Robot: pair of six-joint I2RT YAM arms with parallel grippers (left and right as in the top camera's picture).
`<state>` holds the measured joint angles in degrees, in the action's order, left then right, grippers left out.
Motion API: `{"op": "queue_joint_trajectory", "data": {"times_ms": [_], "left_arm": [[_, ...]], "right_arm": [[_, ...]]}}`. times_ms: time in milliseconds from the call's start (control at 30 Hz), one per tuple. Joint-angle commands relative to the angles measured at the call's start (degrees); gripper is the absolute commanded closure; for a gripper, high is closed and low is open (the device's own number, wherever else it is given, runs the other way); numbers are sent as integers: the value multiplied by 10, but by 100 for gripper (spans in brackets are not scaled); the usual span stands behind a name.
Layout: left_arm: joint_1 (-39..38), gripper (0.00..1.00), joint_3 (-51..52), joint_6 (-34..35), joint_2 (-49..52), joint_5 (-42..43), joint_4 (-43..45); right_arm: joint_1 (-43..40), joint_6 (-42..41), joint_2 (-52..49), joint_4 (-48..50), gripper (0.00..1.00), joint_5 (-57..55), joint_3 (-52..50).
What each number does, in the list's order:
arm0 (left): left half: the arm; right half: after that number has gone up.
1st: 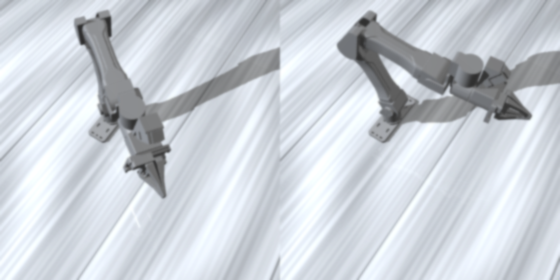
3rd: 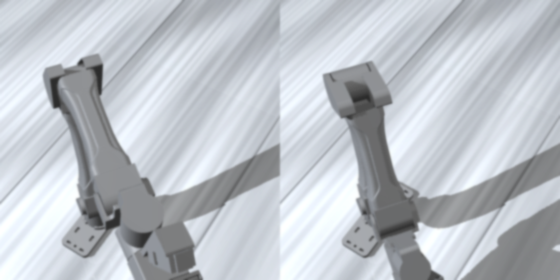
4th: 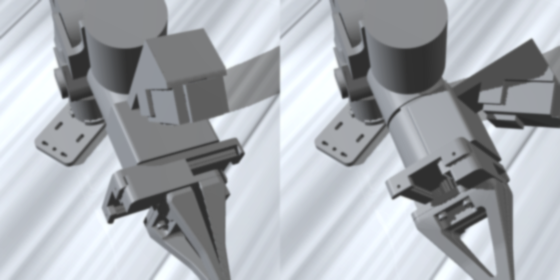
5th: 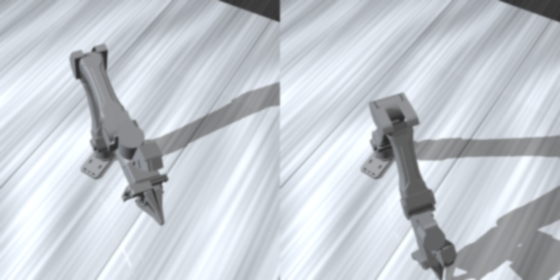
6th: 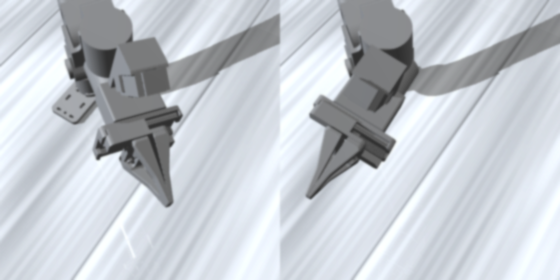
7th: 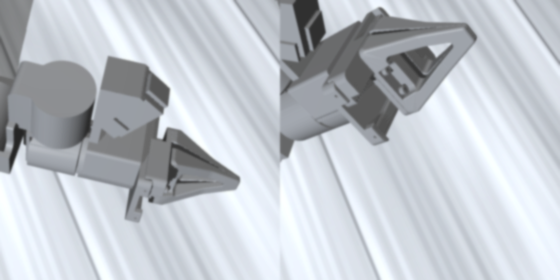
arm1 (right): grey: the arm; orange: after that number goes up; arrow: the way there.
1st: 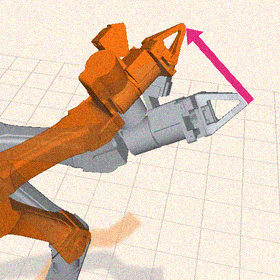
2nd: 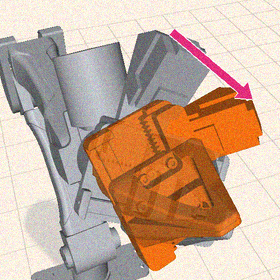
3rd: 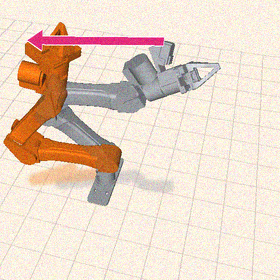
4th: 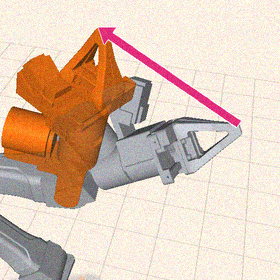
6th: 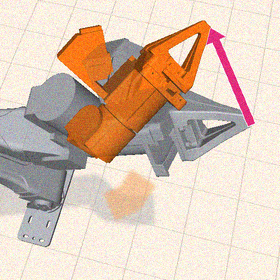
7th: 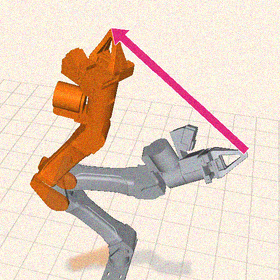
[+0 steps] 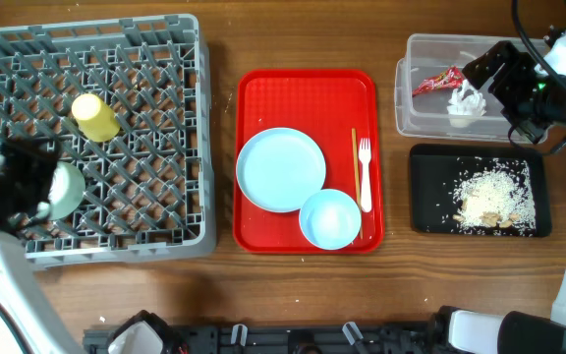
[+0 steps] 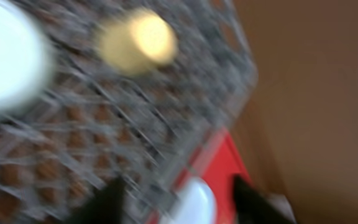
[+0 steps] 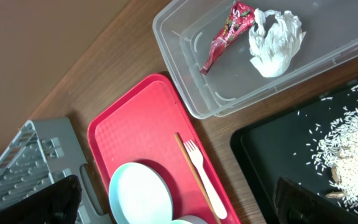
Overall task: Sort waste into correct bins and load items into the dishwasher rack
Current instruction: 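Move the left gripper back over the red tray toward the blue bowl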
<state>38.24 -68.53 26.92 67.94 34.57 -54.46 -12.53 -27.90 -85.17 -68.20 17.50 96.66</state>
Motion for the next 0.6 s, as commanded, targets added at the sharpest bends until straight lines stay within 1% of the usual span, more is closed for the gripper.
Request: {"op": "queue_joint_trajectory", "data": {"times_ms": [0,67,100,167,200,233,333,367,400,467,500,567], "left_arm": [[-120,0,1,-62,-34,142,-55],[-212,0,1,-113,-31,130,-67],[-270,0,1,-119,-26,108,-67],[-363,0,1,-117,-14,62,-56],[-421,0,1,-115,-3,33,-44],[-497,0,1,-111,16,6,-22],[-637,4,1,-68,67,-69,30],[-666,5,1,-57,80,-88,40],[-716,9,1,-35,108,-126,56],[-787,10,1,-20,156,-170,74],[-821,11,1,-20,185,-183,81],[-858,12,1,-20,216,-190,90]], "right_arm": [[1,7,-2,0,0,-8,0],[1,7,-2,0,0,-8,0],[1,7,-2,0,0,-8,0],[1,7,-2,0,0,-8,0],[1,7,-2,0,0,-8,0],[1,7,-2,0,0,-8,0],[1,7,-2,0,0,-8,0],[1,7,-2,0,0,-8,0],[1,7,-2,0,0,-8,0],[1,7,-2,0,1,-8,0],[1,7,-2,0,0,-8,0],[1,7,-2,0,0,-8,0]]}}
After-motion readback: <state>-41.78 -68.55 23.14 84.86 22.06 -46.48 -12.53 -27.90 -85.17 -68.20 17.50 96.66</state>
